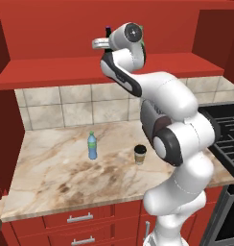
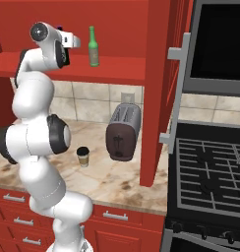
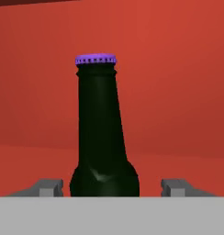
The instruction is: Sort all alcoholic drinks to one cabinet, and non-alcoholic drinks to the other.
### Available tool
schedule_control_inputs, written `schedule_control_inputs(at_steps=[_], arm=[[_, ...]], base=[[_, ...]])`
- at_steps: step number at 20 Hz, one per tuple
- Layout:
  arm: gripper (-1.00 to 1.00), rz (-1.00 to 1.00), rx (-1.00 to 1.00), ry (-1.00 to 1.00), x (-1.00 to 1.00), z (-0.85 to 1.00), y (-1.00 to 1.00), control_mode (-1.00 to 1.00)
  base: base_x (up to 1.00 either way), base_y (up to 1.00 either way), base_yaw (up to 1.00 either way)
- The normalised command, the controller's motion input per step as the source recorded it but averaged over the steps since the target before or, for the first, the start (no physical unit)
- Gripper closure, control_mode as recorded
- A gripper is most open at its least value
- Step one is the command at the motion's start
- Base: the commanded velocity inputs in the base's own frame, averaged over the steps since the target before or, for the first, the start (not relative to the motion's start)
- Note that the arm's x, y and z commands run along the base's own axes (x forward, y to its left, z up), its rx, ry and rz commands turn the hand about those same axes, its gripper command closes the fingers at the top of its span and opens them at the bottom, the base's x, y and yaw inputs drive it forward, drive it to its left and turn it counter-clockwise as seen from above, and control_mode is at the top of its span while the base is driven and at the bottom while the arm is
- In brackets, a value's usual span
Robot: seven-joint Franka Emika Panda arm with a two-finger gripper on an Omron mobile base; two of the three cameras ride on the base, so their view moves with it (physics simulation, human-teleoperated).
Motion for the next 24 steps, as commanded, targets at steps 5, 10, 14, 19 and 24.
schedule_control_inputs(at_steps=[5,10,14,19,24], arm=[[-1.00,0.00,0.00,0.00,0.02,0.00,0.00,-1.00],[-1.00,0.00,0.00,0.00,-0.04,0.00,0.00,-1.00],[-1.00,0.00,0.00,0.00,-0.48,0.00,-0.01,-1.00],[-1.00,0.00,0.00,0.00,-1.00,-0.03,-0.09,-1.00],[-1.00,0.00,0.00,0.00,-1.00,-0.08,-0.13,-1.00]], base=[[0.00,0.00,0.00],[0.00,0.00,0.00],[0.00,0.00,0.00],[0.00,0.00,0.00],[0.00,0.00,0.00]])
